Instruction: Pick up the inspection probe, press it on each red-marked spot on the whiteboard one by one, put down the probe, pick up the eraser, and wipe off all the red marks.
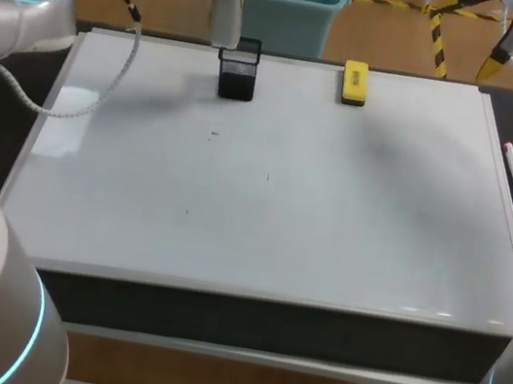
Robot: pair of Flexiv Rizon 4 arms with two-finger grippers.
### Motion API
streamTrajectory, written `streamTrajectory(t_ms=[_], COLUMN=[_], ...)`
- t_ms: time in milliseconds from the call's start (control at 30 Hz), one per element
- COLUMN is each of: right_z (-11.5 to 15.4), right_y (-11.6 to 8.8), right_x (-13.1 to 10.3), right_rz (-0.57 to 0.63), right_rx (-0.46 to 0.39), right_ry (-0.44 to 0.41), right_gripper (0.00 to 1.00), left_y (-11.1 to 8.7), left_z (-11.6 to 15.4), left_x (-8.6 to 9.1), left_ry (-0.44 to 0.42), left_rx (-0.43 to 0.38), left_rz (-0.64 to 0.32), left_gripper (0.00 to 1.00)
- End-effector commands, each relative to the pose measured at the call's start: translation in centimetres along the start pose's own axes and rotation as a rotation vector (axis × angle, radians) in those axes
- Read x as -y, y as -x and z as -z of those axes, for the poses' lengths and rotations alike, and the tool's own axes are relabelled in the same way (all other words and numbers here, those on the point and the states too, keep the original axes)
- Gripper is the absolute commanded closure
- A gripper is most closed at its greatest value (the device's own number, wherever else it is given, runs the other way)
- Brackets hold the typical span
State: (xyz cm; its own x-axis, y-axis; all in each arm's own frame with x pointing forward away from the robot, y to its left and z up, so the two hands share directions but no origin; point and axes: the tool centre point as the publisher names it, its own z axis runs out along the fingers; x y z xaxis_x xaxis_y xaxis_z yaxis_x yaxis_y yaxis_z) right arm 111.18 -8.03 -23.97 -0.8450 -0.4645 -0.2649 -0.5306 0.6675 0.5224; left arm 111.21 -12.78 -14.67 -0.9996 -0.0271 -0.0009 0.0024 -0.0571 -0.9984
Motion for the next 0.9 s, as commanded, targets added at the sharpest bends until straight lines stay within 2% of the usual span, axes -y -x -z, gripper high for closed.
streamTrajectory(t_ms=[33, 433, 900], right_z=[0.1, 0.1, 0.1], right_y=[0.0, 0.0, 0.0], right_x=[0.0, 0.0, 0.0], right_rz=[0.001, 0.001, 0.001], right_rx=[-0.004, -0.004, -0.004], right_ry=[-0.005, -0.005, -0.005], right_gripper=[0.0, 0.0, 0.0], left_y=[2.5, 4.1, 4.4], left_z=[-1.0, -1.4, -1.4], left_x=[-0.9, -2.8, -4.9], left_ry=[-0.015, -0.024, -0.029], left_rx=[-0.057, -0.04, -0.023], left_rz=[0.006, 0.0, 0.005], left_gripper=[1.0, 1.0, 1.0])
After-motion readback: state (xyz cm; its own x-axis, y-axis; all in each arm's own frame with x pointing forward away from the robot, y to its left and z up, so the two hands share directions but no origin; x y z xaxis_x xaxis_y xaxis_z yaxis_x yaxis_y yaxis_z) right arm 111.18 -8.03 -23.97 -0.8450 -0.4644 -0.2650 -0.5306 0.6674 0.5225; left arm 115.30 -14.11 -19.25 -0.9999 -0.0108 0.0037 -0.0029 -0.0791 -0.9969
